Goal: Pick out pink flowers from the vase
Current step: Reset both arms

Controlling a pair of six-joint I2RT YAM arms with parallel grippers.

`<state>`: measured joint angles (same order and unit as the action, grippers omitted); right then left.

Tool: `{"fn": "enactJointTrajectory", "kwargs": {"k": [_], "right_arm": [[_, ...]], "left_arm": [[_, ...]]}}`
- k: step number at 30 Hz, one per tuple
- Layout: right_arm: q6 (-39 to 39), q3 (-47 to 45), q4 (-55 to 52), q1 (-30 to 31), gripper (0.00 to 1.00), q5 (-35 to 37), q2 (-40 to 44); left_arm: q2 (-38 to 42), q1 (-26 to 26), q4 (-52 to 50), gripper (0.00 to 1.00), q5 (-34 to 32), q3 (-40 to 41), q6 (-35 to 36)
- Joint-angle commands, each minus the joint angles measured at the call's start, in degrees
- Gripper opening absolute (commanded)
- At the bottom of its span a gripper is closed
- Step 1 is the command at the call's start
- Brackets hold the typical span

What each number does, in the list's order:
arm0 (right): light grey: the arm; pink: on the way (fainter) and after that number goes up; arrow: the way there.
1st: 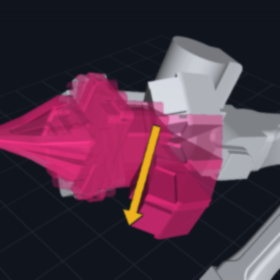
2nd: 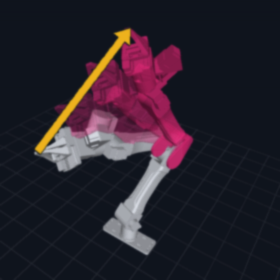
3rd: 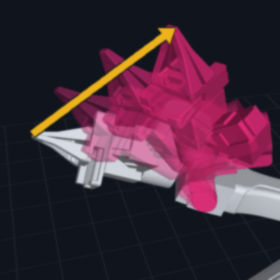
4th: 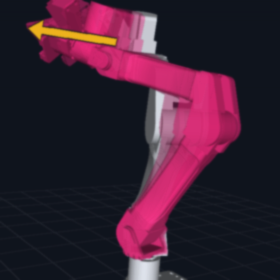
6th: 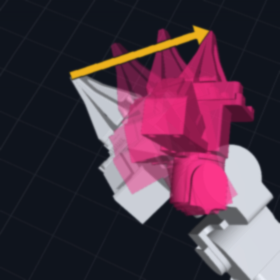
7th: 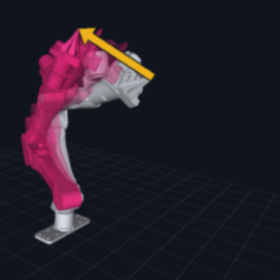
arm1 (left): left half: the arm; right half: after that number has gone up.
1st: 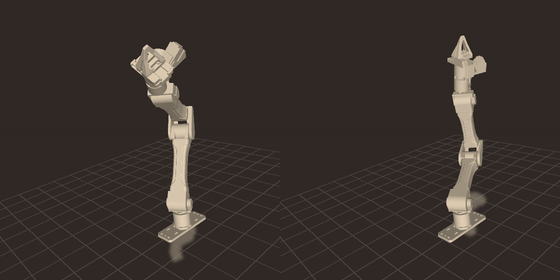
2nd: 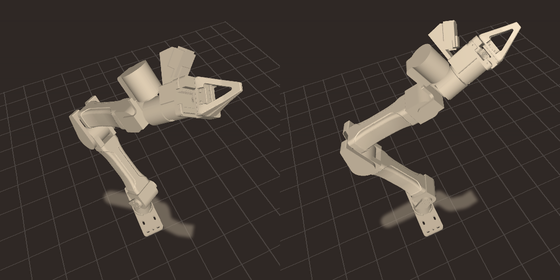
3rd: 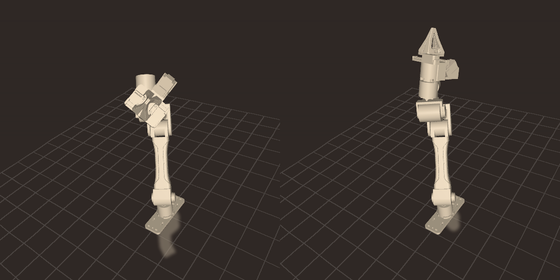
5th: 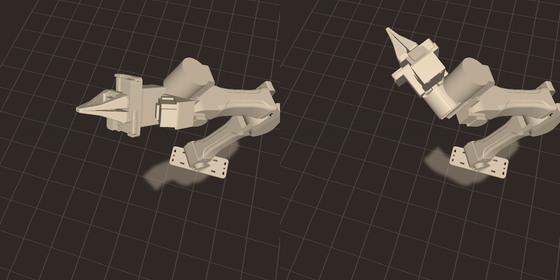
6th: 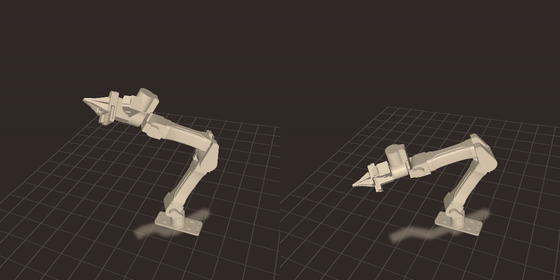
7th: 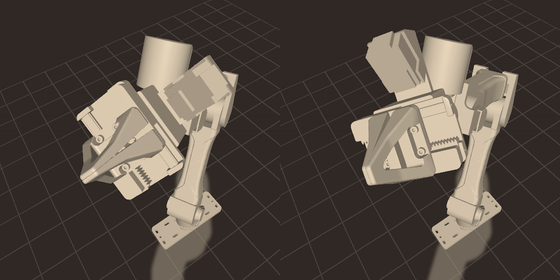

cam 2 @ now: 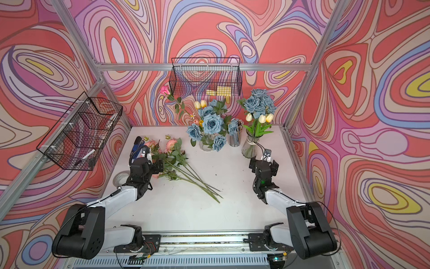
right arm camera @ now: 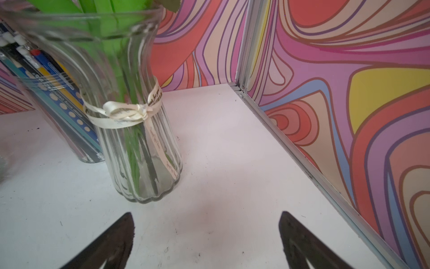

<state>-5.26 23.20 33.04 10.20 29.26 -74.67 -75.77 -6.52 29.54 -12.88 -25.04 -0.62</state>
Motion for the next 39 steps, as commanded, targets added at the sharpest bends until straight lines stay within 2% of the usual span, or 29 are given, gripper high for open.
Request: {"fn": "enactJointTrajectory", "kwargs": {"k": [1,8,11,20,24,29,36,39], "right_arm": [[3.12,-1.13,8.63,-0.11,0.98,-0.01,-1.94],[4.6,-4.25,19.48,-0.09,0.98,-1.06,-5.71],[5.15,-5.38,23.06,-0.13,0.98,-3.67,-6.77],[10.07,-7.19,37.69,-0.09,0.98,-7.97,-15.4],[11.9,-5.43,37.2,-0.09,0.96,-12.24,-19.24],[10.4,-5.46,39.43,-0.38,0.97,-9.76,-21.39],[10.0,-4.5,37.51,-0.88,0.98,-10.32,-21.13],[9.74,-6.16,41.12,-1.2,0.98,-11.59,-22.15]], "left_arm": [[-2.21,0.98,10.78,1.0,-0.82,3.21,0.99],[-5.71,1.43,17.48,0.99,2.05,4.58,2.03],[-6.31,1.43,20.82,0.98,2.31,6.07,2.12],[-9.65,1.43,25.88,1.0,4.69,7.36,3.12],[-10.95,1.43,27.89,1.0,5.53,7.88,3.57],[-12.19,1.43,28.96,1.0,4.97,7.57,3.61],[-12.72,1.64,26.99,1.0,5.33,6.19,3.4],[-12.61,2.5,24.86,1.0,7.03,5.23,2.95]]}}
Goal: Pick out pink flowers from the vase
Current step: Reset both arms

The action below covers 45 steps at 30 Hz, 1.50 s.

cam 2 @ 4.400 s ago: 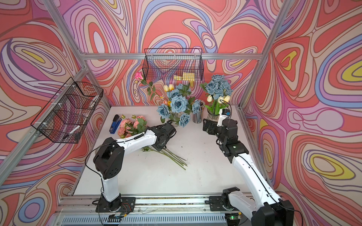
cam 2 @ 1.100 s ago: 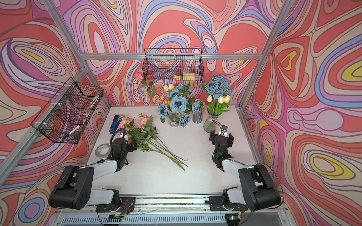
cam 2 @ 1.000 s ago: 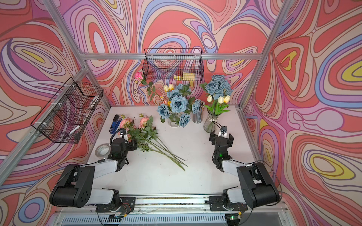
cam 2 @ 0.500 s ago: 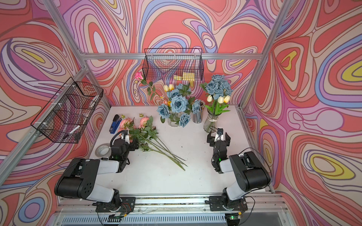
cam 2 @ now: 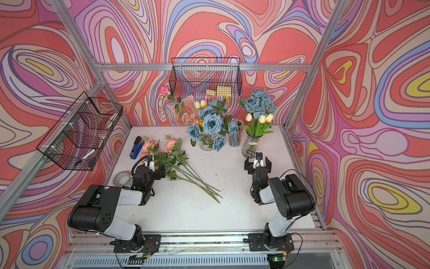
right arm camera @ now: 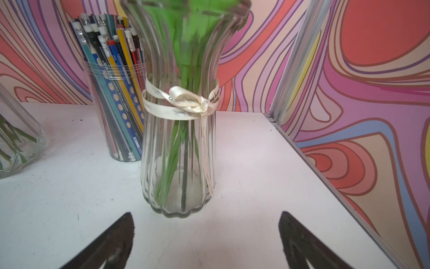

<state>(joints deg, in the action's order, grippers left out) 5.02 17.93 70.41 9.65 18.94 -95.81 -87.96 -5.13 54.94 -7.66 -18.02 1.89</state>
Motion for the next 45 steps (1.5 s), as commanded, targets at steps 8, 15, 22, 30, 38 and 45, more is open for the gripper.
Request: {"fn": "enactJointTrajectory", "kwargs": {"k": [8,15,22,30,38,45], "right_arm": [[-3.37,2.83,-2.51,-2.82,0.98,-1.75,-2.91],[-7.67,8.47,-14.04,-7.63,0.98,-5.57,-2.36],[-7.66,8.39,-14.03,-7.66,0.98,-5.56,-2.32],[-7.66,8.1,-13.66,-7.68,0.98,-5.49,-2.19],[-7.65,8.17,-13.72,-7.68,0.98,-5.49,-2.25],[-7.65,8.34,-13.89,-7.67,0.98,-5.49,-2.36]], "left_arm": [[-0.42,5.16,-5.28,1.0,8.78,-4.1,-2.41],[-0.3,5.21,-5.19,1.0,8.15,-4.01,-2.78],[-0.12,5.22,-4.94,1.0,8.2,-3.86,-2.82],[-0.12,5.21,-4.97,1.0,8.25,-3.86,-2.81],[-0.1,5.21,-4.94,1.0,8.22,-3.86,-2.79],[-0.1,5.21,-4.93,1.0,8.19,-3.79,-2.85]]}}
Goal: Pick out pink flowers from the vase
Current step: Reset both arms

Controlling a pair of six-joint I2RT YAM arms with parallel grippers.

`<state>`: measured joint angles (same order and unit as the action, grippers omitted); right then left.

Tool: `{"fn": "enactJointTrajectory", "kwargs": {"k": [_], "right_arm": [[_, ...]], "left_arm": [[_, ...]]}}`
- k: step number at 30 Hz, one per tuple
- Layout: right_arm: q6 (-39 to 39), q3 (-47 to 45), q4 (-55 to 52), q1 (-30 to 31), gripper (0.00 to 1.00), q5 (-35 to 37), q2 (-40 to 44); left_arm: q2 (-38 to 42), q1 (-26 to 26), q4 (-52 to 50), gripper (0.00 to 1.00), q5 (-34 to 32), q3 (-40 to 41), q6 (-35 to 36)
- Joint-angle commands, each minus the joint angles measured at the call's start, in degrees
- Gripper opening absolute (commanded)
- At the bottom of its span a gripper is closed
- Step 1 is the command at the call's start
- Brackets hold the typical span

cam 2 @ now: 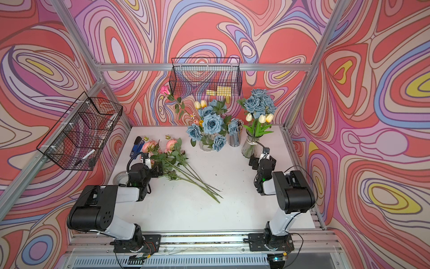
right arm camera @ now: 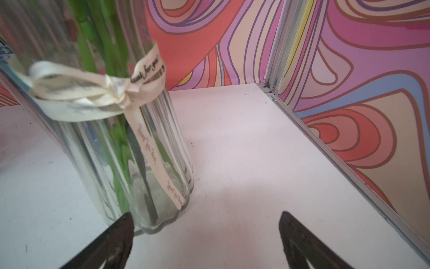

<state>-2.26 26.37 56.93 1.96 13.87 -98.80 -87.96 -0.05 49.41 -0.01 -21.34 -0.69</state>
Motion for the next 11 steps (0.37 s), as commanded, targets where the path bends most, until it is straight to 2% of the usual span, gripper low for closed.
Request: {"fn": "enactJointTrajectory", "kwargs": {"k": [1,11], "right_arm": [[-0.38,-0.09,-0.5,0.06,0.98,-0.34,0.63],[-0.36,-0.26,-0.29,0.04,0.98,-0.4,0.78]], "left_arm": [[-0.16,0.14,0.6,1.0,0.63,-0.51,-0.26],[-0.14,0.14,0.58,1.0,0.63,-0.48,-0.24]]}}
